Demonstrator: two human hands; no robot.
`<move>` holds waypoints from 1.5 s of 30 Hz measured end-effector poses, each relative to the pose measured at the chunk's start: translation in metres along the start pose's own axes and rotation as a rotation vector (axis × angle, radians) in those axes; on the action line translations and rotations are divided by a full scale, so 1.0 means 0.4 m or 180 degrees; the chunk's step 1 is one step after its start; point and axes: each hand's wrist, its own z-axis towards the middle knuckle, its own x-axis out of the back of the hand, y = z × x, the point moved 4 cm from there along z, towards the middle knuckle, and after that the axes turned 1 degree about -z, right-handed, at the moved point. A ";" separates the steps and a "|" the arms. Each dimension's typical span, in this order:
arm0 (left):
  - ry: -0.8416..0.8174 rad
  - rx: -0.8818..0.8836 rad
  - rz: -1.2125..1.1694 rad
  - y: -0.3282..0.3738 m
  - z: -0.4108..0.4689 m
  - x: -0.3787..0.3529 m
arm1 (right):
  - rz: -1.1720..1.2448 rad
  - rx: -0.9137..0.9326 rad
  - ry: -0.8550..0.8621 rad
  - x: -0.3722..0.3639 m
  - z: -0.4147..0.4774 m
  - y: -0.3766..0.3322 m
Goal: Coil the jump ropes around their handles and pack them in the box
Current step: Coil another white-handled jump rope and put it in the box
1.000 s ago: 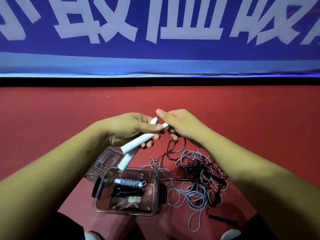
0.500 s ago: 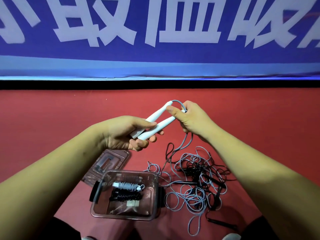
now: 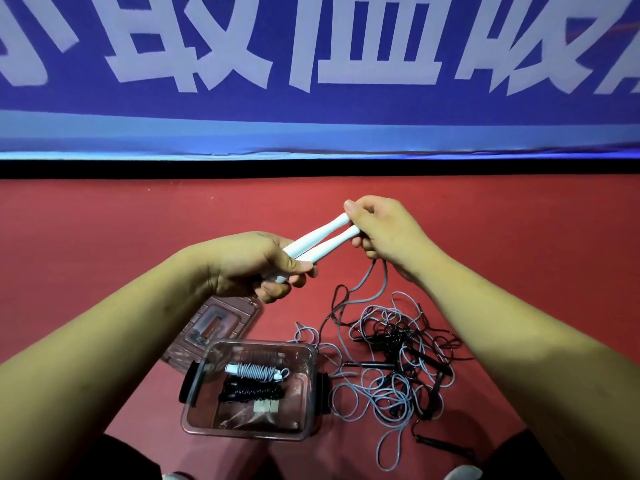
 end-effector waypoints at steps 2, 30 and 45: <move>0.0043 0.0013 0.0058 0.004 -0.002 0.003 | -0.0074 -0.0107 0.0058 0.002 0.005 0.002; 0.1534 -0.1822 -0.2498 0.070 0.030 0.067 | 0.0522 -0.0474 -0.0859 -0.117 -0.025 0.003; 0.1475 -0.2082 -0.2270 0.058 0.044 0.036 | -0.0311 -0.0497 -0.0828 -0.209 -0.071 -0.016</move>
